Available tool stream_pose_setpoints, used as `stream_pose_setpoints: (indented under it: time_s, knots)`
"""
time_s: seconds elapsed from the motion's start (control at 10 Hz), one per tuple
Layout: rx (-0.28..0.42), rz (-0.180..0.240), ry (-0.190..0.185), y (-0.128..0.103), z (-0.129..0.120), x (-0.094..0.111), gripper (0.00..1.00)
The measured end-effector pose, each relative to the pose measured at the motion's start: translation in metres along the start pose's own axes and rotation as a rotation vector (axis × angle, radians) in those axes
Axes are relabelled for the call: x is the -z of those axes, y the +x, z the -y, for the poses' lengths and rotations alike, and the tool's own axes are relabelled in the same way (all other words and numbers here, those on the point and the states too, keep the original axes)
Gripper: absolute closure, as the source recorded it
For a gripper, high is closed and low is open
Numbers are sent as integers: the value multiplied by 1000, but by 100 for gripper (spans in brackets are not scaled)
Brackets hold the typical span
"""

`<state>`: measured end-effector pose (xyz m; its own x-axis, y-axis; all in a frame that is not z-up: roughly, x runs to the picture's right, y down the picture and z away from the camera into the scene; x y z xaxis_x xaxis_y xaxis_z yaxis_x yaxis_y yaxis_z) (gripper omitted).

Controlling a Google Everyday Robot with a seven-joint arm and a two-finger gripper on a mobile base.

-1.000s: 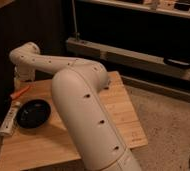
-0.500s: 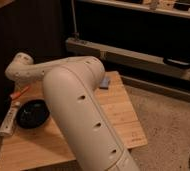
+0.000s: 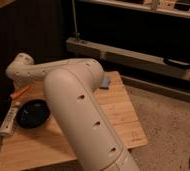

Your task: Push the ceramic bowl across the table

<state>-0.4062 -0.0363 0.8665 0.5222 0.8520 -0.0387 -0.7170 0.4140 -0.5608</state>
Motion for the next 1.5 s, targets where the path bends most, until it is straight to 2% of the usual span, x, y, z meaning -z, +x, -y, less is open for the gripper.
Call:
stream_pose_setpoints:
  time_s: [0.1,0.2,0.8,1.1,1.5]
  knots:
    - [-4,0,-52,0,0,-2,35]
    - [1,-2,-74,1,11,1,35]
    - [81,-57,-65,15,-19,-6,35]
    - [69,-73,-68,24,-23,-15,35]
    - [38,-82,-71,35,-32,-39,35]
